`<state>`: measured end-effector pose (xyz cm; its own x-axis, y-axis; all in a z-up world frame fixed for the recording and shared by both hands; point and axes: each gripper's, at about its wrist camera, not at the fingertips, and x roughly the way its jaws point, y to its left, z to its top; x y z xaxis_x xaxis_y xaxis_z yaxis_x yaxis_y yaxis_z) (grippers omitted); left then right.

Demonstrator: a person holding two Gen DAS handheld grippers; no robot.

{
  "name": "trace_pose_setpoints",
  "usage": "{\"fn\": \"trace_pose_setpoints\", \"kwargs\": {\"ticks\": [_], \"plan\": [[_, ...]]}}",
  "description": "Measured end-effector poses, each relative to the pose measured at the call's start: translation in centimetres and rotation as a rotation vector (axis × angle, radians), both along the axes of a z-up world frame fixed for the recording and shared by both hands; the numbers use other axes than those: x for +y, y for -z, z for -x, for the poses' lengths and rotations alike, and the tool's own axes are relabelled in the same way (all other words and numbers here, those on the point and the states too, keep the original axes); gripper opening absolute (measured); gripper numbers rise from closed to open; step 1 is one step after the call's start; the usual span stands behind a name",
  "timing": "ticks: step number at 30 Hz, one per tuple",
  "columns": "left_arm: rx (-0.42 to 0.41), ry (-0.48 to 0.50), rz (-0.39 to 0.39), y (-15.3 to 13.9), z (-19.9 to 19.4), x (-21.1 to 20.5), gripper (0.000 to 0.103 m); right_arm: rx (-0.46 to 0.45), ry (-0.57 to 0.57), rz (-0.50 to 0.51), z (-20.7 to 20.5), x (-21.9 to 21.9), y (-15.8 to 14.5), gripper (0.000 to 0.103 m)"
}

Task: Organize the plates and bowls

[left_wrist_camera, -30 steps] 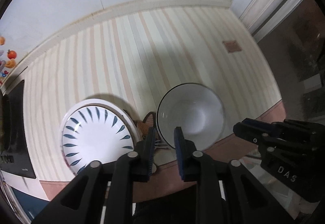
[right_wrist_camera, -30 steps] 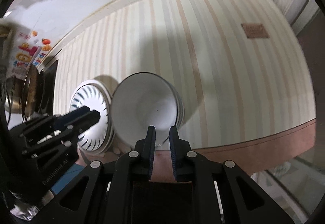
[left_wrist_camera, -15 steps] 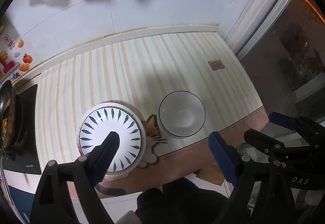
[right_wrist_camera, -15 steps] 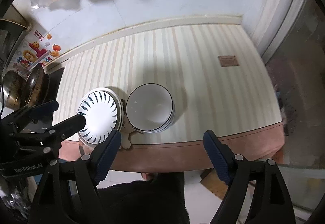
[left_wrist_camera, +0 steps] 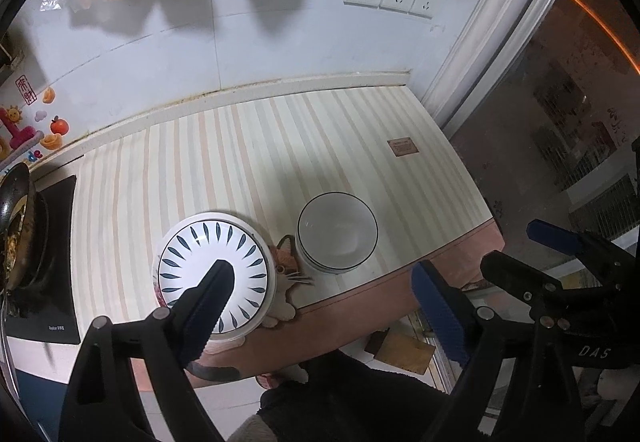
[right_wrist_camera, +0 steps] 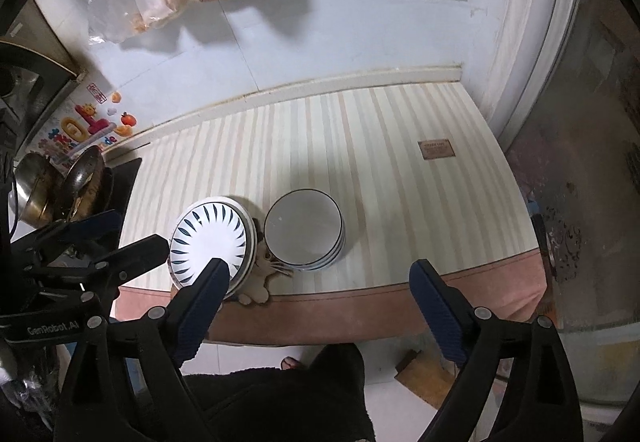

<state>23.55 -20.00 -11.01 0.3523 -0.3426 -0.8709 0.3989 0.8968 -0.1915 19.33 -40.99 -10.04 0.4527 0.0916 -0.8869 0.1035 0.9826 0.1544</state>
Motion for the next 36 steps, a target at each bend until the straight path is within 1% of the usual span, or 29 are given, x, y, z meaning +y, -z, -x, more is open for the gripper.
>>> {"fn": "trace_pose_setpoints", "kwargs": {"ticks": [5,10,12,16,20,23,25,28,30,31,32,36], "plan": [[-0.012,0.008,-0.01,0.2,-0.3,-0.4,0.091,0.008,-0.006,-0.003,-0.6,-0.1,0.3,0.094],[0.009,-0.003,-0.041,2.0,-1.6,-1.2,0.091,0.04,-0.006,-0.026,-1.9,-0.8,2.4,0.094],[0.018,-0.009,-0.064,3.2,-2.4,-1.7,0.091,0.054,-0.007,-0.045,-2.7,-1.3,3.6,0.094],[0.049,-0.015,-0.074,5.8,-4.3,-2.4,0.091,0.077,-0.003,-0.102,-4.6,-2.4,7.1,0.094],[0.101,-0.021,-0.095,9.0,-6.7,-3.2,0.091,0.114,0.007,-0.174,-6.9,-3.7,11.6,0.094],[0.161,-0.03,-0.099,11.7,-8.8,-3.7,0.091,0.176,0.023,-0.257,-8.7,-4.7,16.0,0.094],[0.219,-0.036,-0.087,13.8,-10.5,-4.0,0.091,0.208,0.03,-0.31,-9.6,-5.3,18.7,0.094],[0.337,-0.055,-0.061,17.5,-12.8,-4.3,0.091,0.252,0.045,-0.38,-10.8,-6.0,22.6,0.094],[0.426,-0.052,-0.032,20.0,-13.9,-4.5,0.089,0.281,0.054,-0.423,-11.5,-6.3,24.7,0.094],[0.448,-0.052,-0.023,20.7,-14.3,-4.6,0.087,0.293,0.056,-0.453,-11.8,-6.4,25.7,0.094],[0.477,-0.045,-0.005,21.7,-14.6,-4.8,0.087,0.306,0.058,-0.491,-12.2,-6.5,27.0,0.094],[0.561,-0.027,0.027,24.4,-15.1,-5.4,0.087,0.331,0.045,-0.581,-13.0,-6.4,29.9,0.094]]}}
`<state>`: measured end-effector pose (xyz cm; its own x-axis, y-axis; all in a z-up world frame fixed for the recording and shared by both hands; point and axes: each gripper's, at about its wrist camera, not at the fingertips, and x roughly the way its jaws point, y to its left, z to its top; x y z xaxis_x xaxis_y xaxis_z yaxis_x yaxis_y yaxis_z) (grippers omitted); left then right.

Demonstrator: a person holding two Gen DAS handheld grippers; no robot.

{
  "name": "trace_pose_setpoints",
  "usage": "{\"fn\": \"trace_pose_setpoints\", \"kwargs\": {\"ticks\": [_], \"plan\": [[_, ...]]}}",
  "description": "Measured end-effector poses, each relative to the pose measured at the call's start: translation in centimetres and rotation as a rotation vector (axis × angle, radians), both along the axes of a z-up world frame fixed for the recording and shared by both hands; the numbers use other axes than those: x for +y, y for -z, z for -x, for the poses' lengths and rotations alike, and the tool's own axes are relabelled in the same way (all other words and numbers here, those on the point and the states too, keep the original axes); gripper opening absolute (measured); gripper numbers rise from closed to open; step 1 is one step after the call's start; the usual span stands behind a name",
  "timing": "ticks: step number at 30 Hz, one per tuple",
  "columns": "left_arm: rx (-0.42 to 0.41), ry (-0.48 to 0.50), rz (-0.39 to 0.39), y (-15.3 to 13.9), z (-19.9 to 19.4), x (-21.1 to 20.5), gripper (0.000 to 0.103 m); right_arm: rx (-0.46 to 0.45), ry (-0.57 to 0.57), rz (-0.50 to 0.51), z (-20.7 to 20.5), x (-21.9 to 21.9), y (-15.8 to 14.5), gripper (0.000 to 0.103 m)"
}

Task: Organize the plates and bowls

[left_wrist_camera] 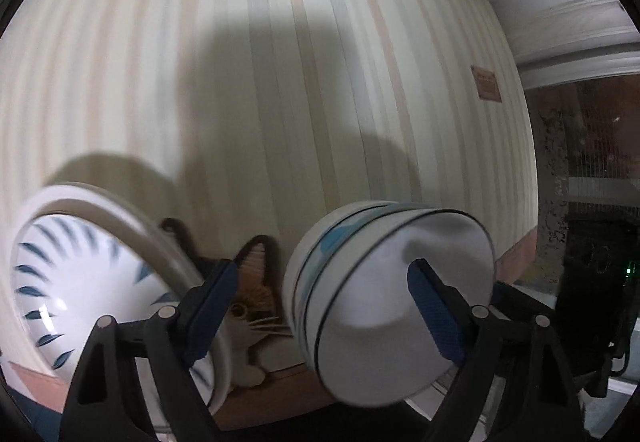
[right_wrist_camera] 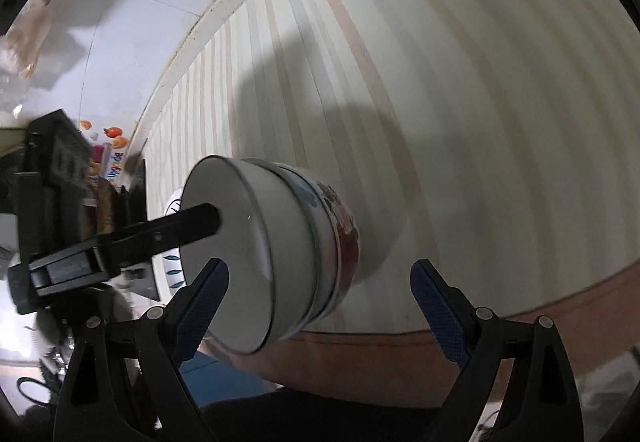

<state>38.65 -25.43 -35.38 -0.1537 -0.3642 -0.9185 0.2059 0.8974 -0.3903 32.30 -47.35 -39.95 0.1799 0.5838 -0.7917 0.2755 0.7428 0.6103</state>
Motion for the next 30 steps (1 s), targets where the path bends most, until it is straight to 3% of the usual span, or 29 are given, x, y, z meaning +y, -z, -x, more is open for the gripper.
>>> {"fn": "trace_pose_setpoints", "kwargs": {"ticks": [3,5,7,8,9,10,20,30], "plan": [[0.048,0.009,0.022,1.6,0.0,-0.3,0.084,0.026,-0.005,-0.049,-0.5,0.5,2.0,0.094],[0.083,0.005,0.055,2.5,0.2,-0.3,0.072,0.045,-0.012,-0.075,-0.8,0.9,3.2,0.09],[0.109,-0.018,0.103,2.8,0.3,-0.1,0.06,0.056,-0.018,-0.089,-1.0,1.3,4.1,0.075],[0.106,-0.021,0.106,2.8,0.3,-0.1,0.06,0.056,-0.021,-0.101,-1.1,1.5,4.5,0.071],[0.102,-0.017,0.107,2.7,0.3,-0.2,0.059,0.054,-0.021,-0.108,-1.2,1.7,4.7,0.06],[0.094,-0.016,0.109,2.6,0.4,-0.2,0.059,0.053,-0.016,-0.101,-1.3,1.8,4.9,0.058],[0.045,-0.065,0.129,1.6,0.6,1.8,0.059,-0.031,-0.051,-0.044,-2.7,3.4,4.4,0.057],[0.007,-0.088,0.108,-2.4,0.2,4.1,0.059,-0.047,-0.084,-0.066,-3.4,5.3,1.6,0.057]]}}
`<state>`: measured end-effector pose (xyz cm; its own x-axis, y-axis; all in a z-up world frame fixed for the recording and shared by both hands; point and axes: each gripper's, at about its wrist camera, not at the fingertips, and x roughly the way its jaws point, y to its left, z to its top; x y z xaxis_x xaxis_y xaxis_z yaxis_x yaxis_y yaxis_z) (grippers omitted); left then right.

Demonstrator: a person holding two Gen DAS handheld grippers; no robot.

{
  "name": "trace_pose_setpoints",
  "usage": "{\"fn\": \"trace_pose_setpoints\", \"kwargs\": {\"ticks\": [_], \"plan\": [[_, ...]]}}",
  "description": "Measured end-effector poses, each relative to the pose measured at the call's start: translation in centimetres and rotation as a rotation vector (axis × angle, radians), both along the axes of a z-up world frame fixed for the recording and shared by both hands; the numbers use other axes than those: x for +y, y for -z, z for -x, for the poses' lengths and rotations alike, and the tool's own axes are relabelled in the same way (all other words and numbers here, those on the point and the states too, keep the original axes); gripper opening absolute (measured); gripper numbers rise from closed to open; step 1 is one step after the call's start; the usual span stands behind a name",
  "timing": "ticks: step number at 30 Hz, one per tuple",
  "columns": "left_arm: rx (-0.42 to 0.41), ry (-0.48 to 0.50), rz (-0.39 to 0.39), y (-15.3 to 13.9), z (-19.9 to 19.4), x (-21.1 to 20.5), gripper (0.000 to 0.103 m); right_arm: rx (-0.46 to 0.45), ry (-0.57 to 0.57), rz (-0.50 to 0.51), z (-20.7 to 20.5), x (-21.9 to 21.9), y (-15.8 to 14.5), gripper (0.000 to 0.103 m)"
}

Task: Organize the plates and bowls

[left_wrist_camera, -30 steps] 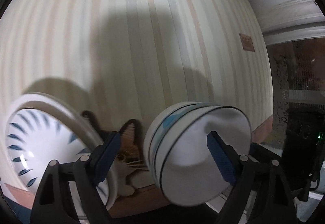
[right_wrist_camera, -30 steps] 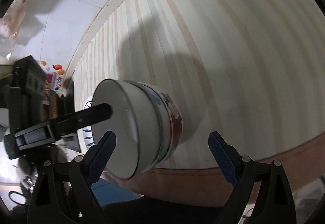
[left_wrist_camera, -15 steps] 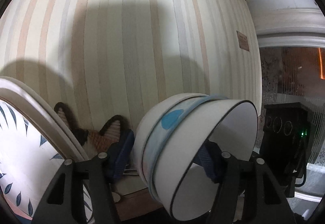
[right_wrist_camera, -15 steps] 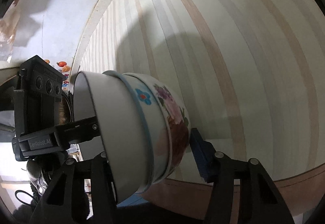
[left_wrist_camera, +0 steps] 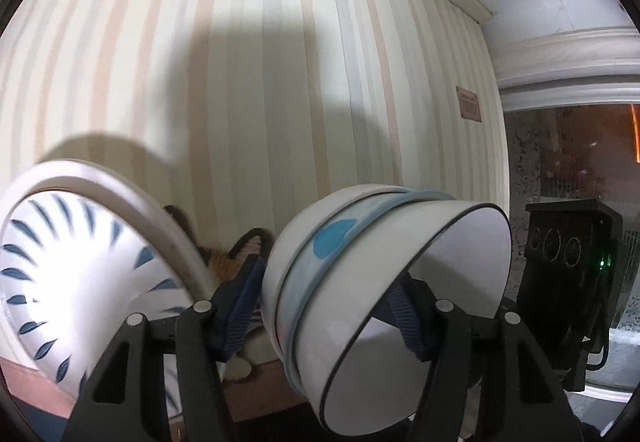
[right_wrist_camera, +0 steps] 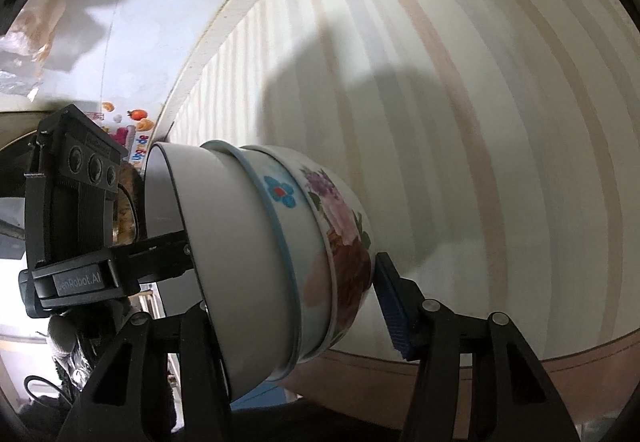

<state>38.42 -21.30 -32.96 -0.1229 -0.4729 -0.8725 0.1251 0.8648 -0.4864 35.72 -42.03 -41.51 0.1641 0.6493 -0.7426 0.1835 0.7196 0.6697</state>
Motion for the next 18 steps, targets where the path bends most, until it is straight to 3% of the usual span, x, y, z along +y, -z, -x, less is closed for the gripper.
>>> {"fn": "trace_pose_setpoints", "kwargs": {"ticks": [6,18], "plan": [[-0.009,-0.066,-0.015,-1.9,0.1,4.6,0.059,-0.015,-0.07,-0.012,-1.5,3.5,-2.5,0.057],[0.009,-0.306,-0.067,-0.9,0.7,15.4,0.059,-0.003,-0.286,-0.066,-4.2,15.1,-1.5,0.056]]}}
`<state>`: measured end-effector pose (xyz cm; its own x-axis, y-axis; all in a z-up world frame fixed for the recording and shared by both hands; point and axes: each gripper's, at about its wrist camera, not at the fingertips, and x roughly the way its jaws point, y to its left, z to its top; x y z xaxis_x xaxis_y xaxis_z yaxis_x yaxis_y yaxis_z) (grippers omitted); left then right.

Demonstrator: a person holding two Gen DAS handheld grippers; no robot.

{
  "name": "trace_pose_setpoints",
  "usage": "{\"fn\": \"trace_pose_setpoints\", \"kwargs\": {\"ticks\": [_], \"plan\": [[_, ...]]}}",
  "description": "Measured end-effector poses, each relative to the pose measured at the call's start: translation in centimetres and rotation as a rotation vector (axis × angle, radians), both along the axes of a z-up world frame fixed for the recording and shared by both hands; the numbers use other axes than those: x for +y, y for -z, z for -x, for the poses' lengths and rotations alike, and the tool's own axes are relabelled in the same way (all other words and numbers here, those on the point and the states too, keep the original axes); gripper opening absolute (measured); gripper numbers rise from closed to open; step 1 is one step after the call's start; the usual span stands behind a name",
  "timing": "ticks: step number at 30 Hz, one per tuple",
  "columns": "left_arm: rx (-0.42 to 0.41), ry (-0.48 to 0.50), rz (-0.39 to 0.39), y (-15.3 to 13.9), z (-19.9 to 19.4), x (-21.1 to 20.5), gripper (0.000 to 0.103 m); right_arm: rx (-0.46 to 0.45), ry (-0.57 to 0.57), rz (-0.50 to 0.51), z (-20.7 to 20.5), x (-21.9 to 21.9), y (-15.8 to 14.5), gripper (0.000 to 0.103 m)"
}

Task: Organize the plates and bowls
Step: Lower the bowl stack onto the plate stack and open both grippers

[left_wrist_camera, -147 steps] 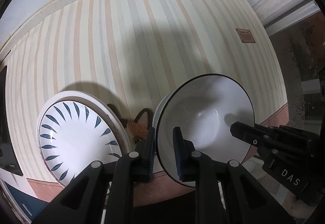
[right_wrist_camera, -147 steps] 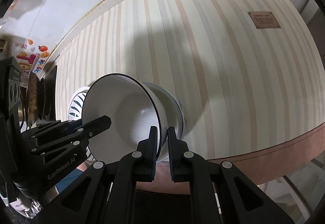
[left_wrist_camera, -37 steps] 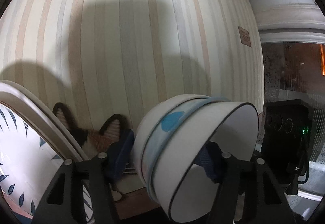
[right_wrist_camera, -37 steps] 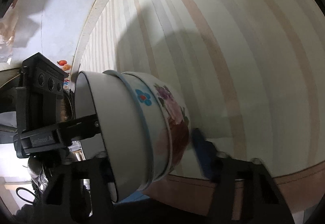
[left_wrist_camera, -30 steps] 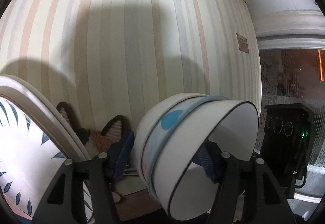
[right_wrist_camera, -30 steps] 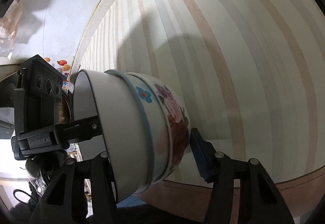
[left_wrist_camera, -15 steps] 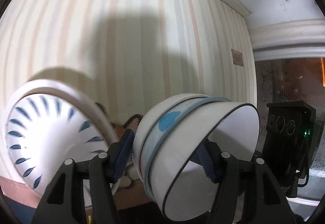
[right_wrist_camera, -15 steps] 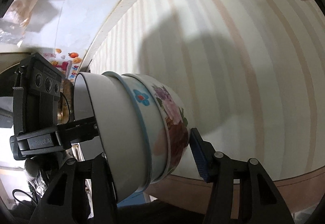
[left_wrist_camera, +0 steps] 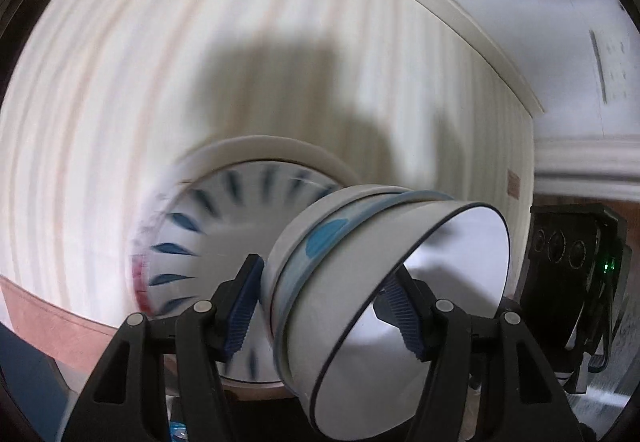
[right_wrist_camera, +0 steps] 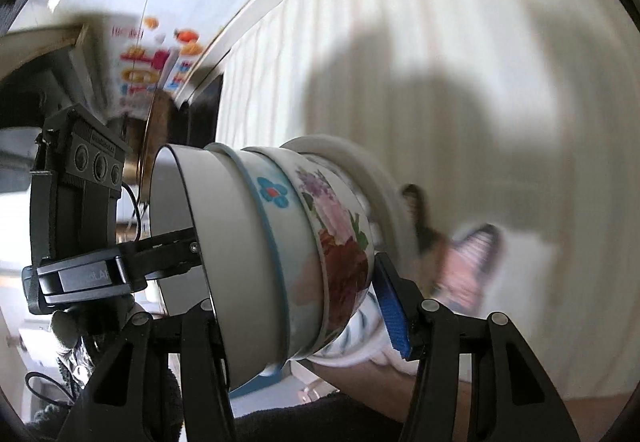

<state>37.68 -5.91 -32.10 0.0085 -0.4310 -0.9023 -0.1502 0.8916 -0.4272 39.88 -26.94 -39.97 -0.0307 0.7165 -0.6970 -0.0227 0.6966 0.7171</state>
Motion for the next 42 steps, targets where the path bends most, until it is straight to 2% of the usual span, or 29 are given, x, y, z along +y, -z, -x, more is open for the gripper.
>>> {"fn": "trace_pose_setpoints", "kwargs": {"ticks": [9,14,31,36,42], "plan": [[0.022,-0.072,-0.005,1.5,0.7,3.5,0.059,0.024,-0.094,0.008,-1.1,4.9,1.8,0.056],[0.029,-0.072,-0.005,2.1,0.5,4.4,0.059,0.033,-0.099,0.024,-1.2,5.5,2.5,0.056],[0.012,-0.052,-0.045,2.0,0.1,3.0,0.059,0.06,-0.091,0.046,-1.7,5.6,3.1,0.056],[-0.006,-0.044,-0.099,1.1,0.5,2.8,0.059,0.059,-0.102,0.075,-1.6,5.9,2.6,0.056],[-0.058,-0.043,-0.194,-1.0,1.4,2.7,0.059,0.005,-0.1,0.114,-1.0,5.6,0.8,0.058]]}}
